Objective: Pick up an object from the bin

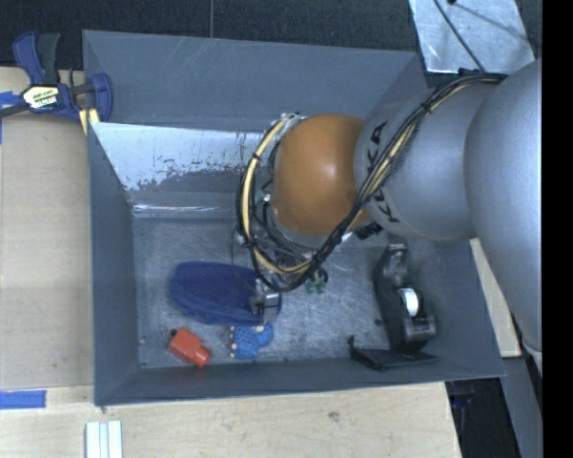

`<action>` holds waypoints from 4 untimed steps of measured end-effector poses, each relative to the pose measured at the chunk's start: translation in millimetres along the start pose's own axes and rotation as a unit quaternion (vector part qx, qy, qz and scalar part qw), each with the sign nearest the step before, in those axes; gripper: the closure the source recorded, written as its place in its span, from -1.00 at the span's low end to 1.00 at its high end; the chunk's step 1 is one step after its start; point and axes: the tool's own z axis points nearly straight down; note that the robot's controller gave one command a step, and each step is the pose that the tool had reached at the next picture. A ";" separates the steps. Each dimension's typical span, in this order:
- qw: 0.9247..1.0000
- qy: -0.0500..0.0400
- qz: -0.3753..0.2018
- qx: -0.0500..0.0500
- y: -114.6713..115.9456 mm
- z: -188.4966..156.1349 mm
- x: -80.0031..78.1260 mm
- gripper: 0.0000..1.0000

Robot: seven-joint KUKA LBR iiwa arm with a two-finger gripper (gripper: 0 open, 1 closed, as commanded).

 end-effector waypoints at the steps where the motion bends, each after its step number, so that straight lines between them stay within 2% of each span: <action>1: 1.000 -0.004 0.001 0.000 -0.2 -4.2 -2.3 1.00; 2: 1.000 -0.004 0.001 0.000 -0.1 -4.0 -2.1 -1.00; 3: 1.000 -0.002 0.022 -0.001 6.0 30.3 1.9 -1.00; 4: 1.000 -0.007 0.023 -0.001 5.6 26.2 -1.6 1.00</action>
Offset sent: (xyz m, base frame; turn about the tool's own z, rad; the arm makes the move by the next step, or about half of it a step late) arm 0.0000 0.0000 0.0000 0.0000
